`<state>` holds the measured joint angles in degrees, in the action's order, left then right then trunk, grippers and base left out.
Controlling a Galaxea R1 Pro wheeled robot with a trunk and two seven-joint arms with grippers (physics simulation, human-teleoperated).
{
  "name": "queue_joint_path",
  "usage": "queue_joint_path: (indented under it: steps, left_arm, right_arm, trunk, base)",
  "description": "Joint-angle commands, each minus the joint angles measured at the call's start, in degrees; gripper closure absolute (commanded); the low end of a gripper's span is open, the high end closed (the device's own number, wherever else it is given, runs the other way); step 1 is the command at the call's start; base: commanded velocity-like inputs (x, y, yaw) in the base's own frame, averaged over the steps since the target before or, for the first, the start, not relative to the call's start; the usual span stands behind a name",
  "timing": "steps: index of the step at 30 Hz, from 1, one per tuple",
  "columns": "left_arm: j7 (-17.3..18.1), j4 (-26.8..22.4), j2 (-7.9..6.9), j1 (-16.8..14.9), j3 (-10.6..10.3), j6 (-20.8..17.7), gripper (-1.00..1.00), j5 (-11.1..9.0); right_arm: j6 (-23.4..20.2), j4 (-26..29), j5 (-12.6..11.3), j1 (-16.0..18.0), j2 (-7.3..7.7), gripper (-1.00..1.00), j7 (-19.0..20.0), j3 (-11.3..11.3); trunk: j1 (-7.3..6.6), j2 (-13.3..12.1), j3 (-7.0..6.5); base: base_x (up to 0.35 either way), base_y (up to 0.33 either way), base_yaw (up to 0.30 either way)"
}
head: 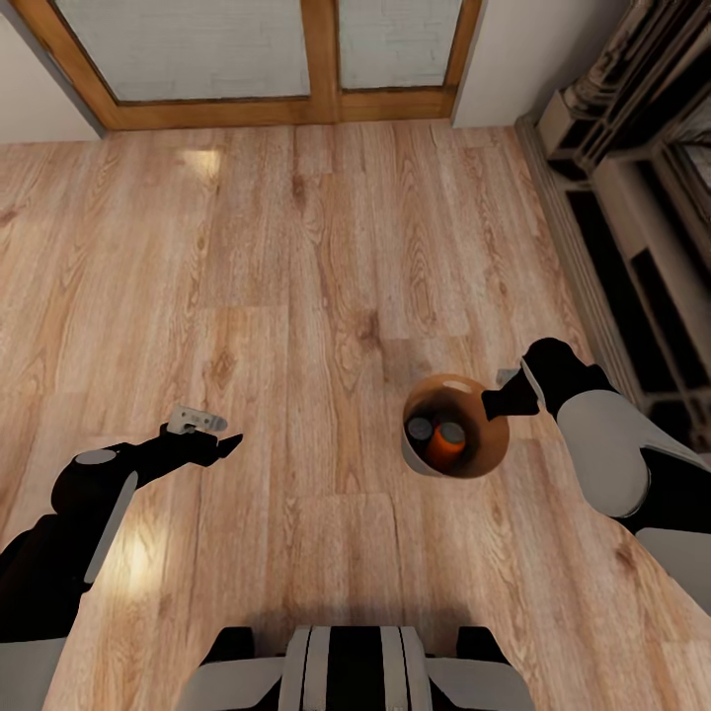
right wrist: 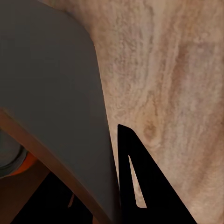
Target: Put the three can of soda from the living room inside the tash can in the kitchen.
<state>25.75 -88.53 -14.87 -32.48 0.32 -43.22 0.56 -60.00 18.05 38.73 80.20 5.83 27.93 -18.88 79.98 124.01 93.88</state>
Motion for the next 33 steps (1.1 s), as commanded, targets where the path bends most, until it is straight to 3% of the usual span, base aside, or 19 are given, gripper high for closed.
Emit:
queue_joint_path:
  steps: [1,12,13,33]
  left_arm:
    - [0.01,0.03,0.02,-0.04,-0.04,0.0,-1.0,-0.02]
    - [0.11,-0.06,0.02,-0.04,0.0,0.05,-1.0,-0.2]
    - [0.1,-0.06,0.02,-0.04,0.01,0.06,-1.0,-0.2]
    - [0.27,-0.14,0.02,-0.04,0.03,-0.01,-1.0,-0.21]
  right_arm:
    - [0.0,0.23,0.45,-0.12,-0.64,1.0,0.02,-0.57]
    - [0.0,0.23,0.41,-0.13,-0.73,1.0,0.02,-0.54]
    - [0.0,0.23,0.4,-0.13,-0.73,-1.0,0.02,-0.54]
    - [0.0,0.19,0.39,-0.13,-0.7,-1.0,0.1,-0.61]
  trunk:
    - [1.39,0.41,0.21]
    - [1.39,0.41,0.21]
    - [1.39,0.41,0.21]
    - [1.39,0.41,0.21]
  base:
    - [0.0,0.0,0.0]
    - [0.0,0.0,0.0]
    - [0.0,0.0,0.0]
    - [0.0,0.0,0.0]
